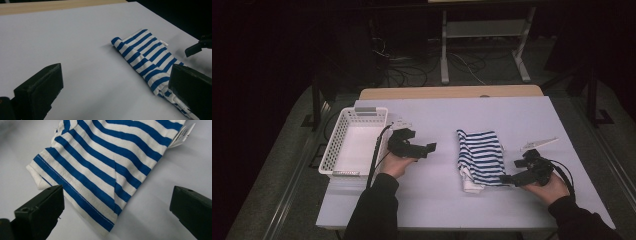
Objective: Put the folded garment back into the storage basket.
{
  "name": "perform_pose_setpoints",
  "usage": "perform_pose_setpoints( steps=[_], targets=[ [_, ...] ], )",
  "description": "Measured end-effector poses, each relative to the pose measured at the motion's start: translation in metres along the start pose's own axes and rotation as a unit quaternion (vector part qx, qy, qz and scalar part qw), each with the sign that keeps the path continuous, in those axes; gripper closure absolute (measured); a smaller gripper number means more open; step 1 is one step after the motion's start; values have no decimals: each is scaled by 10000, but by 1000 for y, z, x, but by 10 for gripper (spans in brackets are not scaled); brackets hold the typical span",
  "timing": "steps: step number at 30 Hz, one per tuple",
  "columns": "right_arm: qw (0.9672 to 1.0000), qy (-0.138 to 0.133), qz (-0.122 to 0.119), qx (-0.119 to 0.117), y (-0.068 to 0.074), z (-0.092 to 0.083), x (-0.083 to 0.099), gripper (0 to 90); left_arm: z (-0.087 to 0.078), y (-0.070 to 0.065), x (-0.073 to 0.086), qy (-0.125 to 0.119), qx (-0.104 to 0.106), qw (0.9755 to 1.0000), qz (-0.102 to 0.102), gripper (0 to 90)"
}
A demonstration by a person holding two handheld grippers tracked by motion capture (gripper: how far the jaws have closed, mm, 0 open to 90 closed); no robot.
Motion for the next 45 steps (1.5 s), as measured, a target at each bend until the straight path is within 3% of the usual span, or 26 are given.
perform_pose_setpoints(
  steps=[12,26,39,45],
  targets=[
    [9998,188,24,-27,0,6,3,11,28,-11,7,184,195,9995,-165,0],
    [9992,339,-73,-197,5,11,5,143,53,-23,17,443,409,9974,-394,0],
    [9989,288,-37,-366,9,13,5,435,74,-43,18,607,667,9949,-454,0],
    [9989,306,-124,-337,11,15,5,499,82,-52,17,674,741,9941,-413,0]
  ],
)
Point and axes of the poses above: each handheld gripper's, and its own axes: z roughly forward along the jaws, x roughly out of its underside, y roughly to its left, the point moved 4 cm from there along z, roughly forward along the jaws, and after that the axes turned 11 degrees about -x, right-handed, at the moved point
